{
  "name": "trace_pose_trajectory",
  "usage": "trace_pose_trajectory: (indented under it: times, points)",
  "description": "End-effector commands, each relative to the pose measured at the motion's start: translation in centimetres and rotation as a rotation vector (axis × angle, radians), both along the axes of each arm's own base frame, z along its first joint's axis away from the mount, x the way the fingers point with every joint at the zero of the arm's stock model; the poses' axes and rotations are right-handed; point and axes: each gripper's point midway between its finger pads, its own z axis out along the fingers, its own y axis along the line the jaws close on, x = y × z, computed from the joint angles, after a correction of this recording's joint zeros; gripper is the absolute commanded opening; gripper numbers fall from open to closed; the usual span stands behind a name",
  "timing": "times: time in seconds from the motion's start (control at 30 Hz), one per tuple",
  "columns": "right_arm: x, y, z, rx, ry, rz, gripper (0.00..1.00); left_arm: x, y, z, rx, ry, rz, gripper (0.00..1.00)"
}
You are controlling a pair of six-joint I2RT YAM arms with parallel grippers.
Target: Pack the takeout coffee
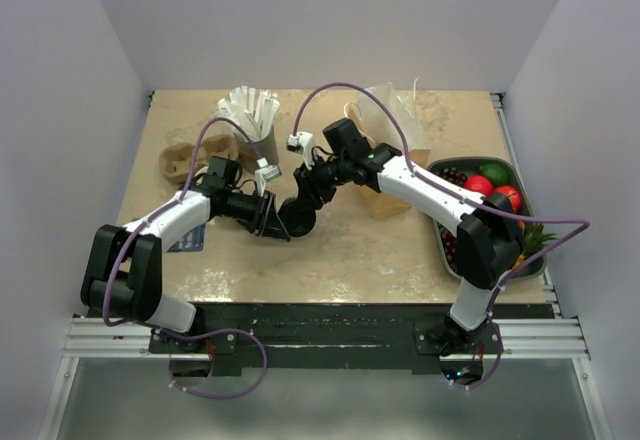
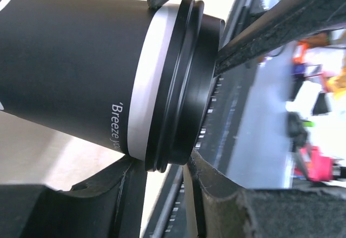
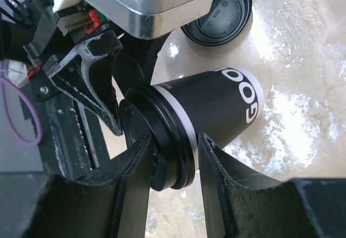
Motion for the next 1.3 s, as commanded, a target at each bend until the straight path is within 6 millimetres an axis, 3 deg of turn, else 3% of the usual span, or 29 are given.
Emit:
trace_pose_trajectory:
  times: [0.0, 0.33, 0.83, 1.1, 1.27]
  points:
    - [-6.2, 0.3, 0.5, 0.01, 0.248, 0.047, 0.4, 0.9, -2.0, 3.8, -0.18, -0.043, -0.046, 0.36]
    - [-7.1, 0.0, -1.3, -0.023, 0.41, -0.039, 0.4, 0.9, -2.7, 3.0, -0.241, 0.143, -0.034, 0.36]
    - [-1.9, -0.5, -3.9, -0.019, 0.501, -0.168, 0.41, 3.4, -3.4, 1.9, -0.225, 0.25, -0.012, 0.39]
    - [1.4, -0.1, -2.7, 0.019, 0.412, -0.206, 0.61, 4.6, -2.9, 1.8, -0.131, 0.188, 0.002, 0.56]
    - [3.3, 0.4, -0.7, 0.053, 0.295, -0.202, 0.72, 4.1, -1.9, 1.8, -0.067, 0.165, -0.011, 0.63]
